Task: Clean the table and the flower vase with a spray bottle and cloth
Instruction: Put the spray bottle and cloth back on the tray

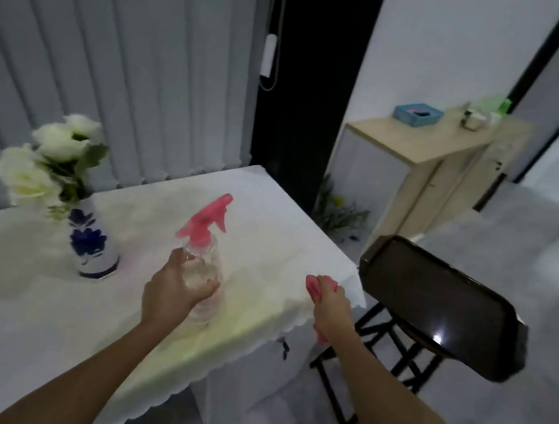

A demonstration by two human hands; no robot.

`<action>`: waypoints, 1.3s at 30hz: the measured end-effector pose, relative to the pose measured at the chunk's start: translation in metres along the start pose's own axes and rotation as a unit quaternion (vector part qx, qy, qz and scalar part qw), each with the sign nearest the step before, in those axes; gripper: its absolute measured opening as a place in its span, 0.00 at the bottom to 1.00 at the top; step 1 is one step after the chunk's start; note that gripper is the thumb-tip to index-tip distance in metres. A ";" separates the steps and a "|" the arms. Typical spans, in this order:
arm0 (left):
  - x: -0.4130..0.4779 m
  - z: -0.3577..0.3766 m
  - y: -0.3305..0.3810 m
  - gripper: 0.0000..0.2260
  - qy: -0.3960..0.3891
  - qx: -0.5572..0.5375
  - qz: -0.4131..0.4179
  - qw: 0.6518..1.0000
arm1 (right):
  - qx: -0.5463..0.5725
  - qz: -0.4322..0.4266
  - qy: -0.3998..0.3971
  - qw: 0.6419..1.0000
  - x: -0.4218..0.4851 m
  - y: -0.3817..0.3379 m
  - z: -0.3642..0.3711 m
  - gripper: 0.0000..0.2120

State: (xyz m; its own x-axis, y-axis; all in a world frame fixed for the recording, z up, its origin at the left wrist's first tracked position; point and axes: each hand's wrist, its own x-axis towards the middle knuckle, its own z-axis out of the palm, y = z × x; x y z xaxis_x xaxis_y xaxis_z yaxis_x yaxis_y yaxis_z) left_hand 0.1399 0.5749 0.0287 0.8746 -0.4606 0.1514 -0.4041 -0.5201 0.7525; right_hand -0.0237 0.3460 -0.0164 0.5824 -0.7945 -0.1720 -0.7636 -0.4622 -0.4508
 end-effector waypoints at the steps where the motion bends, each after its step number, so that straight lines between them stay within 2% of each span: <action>1: 0.002 0.015 0.014 0.28 -0.017 -0.010 0.011 1.000 | 0.034 0.024 0.013 0.999 0.001 0.022 -0.011 0.24; 3: 0.004 0.047 0.042 0.27 -0.052 -0.033 0.039 0.997 | 0.038 0.067 0.062 0.995 -0.004 0.058 -0.036 0.18; 7: 0.003 0.115 0.100 0.27 -0.125 -0.065 0.089 0.986 | 0.017 0.136 0.127 0.982 -0.008 0.129 -0.071 0.19; 9: 0.003 0.153 0.130 0.26 -0.159 -0.081 0.108 0.978 | 0.039 0.166 0.156 0.973 -0.003 0.166 -0.083 0.16; 11: 0.003 0.187 0.159 0.23 -0.198 -0.102 0.109 0.969 | 0.055 0.201 0.172 0.963 0.003 0.199 -0.093 0.13; 17: 0.016 0.308 0.235 0.24 -0.276 -0.126 0.132 0.944 | 0.067 0.267 0.192 0.942 0.041 0.292 -0.127 0.15; 22: 0.029 0.394 0.277 0.23 -0.301 -0.112 0.122 0.939 | 0.060 0.278 0.170 0.943 0.092 0.347 -0.148 0.16; 27: 0.040 0.453 0.297 0.26 -0.292 -0.099 0.100 0.946 | 0.064 0.256 0.136 0.955 0.138 0.374 -0.148 0.19; 33: 0.047 0.487 0.308 0.27 -0.299 -0.085 0.088 0.946 | 0.093 0.239 0.098 0.962 0.164 0.374 -0.125 0.25; 39: 0.050 0.502 0.311 0.29 -0.292 -0.055 0.111 0.948 | -0.006 0.226 0.055 0.973 0.165 0.375 -0.112 0.28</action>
State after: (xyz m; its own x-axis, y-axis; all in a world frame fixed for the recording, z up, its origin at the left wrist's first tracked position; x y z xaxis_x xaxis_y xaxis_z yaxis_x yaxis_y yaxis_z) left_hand -0.0764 0.0285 -0.0511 0.4606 -0.8866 -0.0430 -0.5019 -0.3001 0.8112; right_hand -0.2450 -0.0025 -0.1151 0.1533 -0.9546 -0.2555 -0.9382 -0.0594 -0.3409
